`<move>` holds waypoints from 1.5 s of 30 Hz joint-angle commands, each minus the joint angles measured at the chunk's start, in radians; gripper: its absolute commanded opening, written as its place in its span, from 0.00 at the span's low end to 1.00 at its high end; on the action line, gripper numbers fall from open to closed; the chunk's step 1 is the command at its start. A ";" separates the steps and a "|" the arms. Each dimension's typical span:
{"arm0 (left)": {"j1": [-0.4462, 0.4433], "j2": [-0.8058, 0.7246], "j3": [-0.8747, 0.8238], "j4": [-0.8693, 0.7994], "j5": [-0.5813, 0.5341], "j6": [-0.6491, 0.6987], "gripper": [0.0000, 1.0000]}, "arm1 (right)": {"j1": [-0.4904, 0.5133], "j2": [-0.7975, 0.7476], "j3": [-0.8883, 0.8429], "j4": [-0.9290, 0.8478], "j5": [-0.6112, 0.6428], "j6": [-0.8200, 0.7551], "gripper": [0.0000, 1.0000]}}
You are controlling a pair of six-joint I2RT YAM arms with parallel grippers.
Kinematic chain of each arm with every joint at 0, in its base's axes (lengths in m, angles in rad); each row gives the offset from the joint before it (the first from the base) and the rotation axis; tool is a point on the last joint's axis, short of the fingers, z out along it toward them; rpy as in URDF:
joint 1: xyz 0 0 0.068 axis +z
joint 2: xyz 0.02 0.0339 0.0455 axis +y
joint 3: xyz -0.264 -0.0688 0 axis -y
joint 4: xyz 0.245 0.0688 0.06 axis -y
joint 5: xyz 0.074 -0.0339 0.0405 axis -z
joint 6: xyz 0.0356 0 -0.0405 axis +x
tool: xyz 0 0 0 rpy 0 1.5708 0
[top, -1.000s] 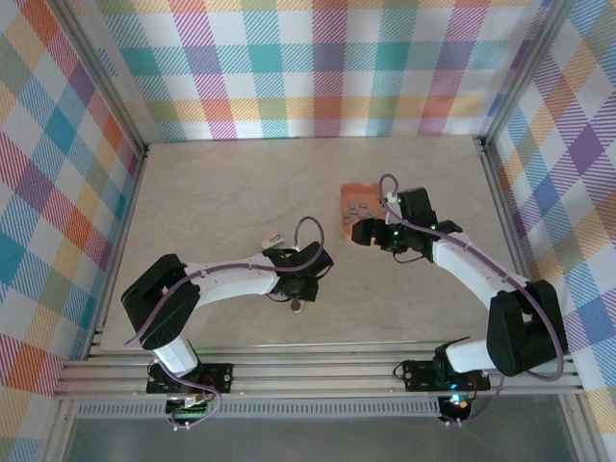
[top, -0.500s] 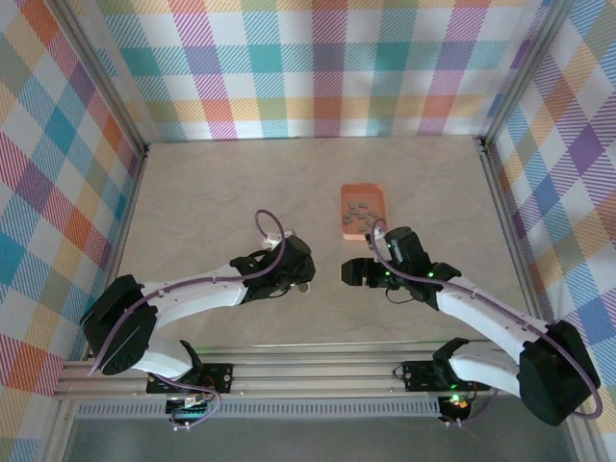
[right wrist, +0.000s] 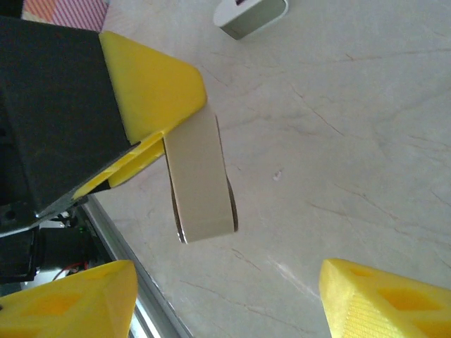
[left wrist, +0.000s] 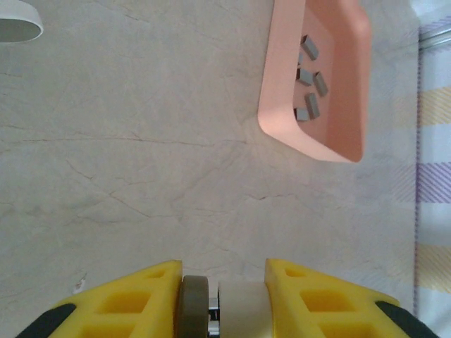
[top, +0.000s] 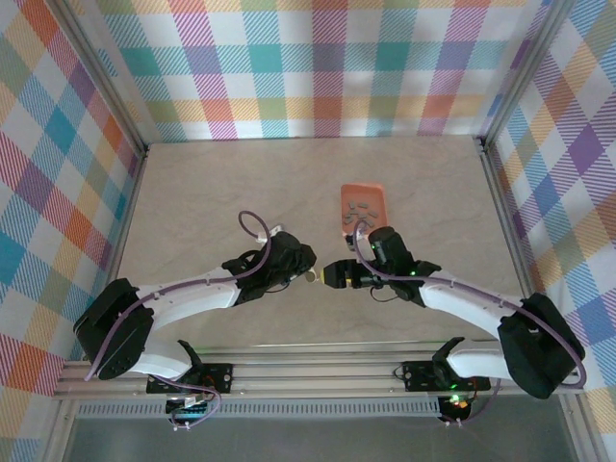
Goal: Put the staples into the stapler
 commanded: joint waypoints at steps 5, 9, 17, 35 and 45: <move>0.018 -0.027 -0.020 0.118 0.048 -0.072 0.34 | 0.018 0.064 0.063 0.132 -0.079 -0.018 0.67; 0.022 -0.024 -0.027 0.150 0.068 -0.089 0.34 | 0.021 0.078 0.069 0.138 -0.076 -0.024 0.64; 0.028 -0.005 -0.044 0.221 0.108 -0.123 0.34 | 0.021 0.070 0.077 0.106 -0.035 -0.062 0.53; 0.073 -0.058 -0.005 0.115 0.164 0.066 0.68 | -0.002 -0.058 0.072 -0.050 0.052 -0.453 0.24; 0.097 -0.336 -0.085 0.175 0.318 0.846 0.77 | -0.141 -0.153 0.100 -0.167 -0.218 -0.907 0.16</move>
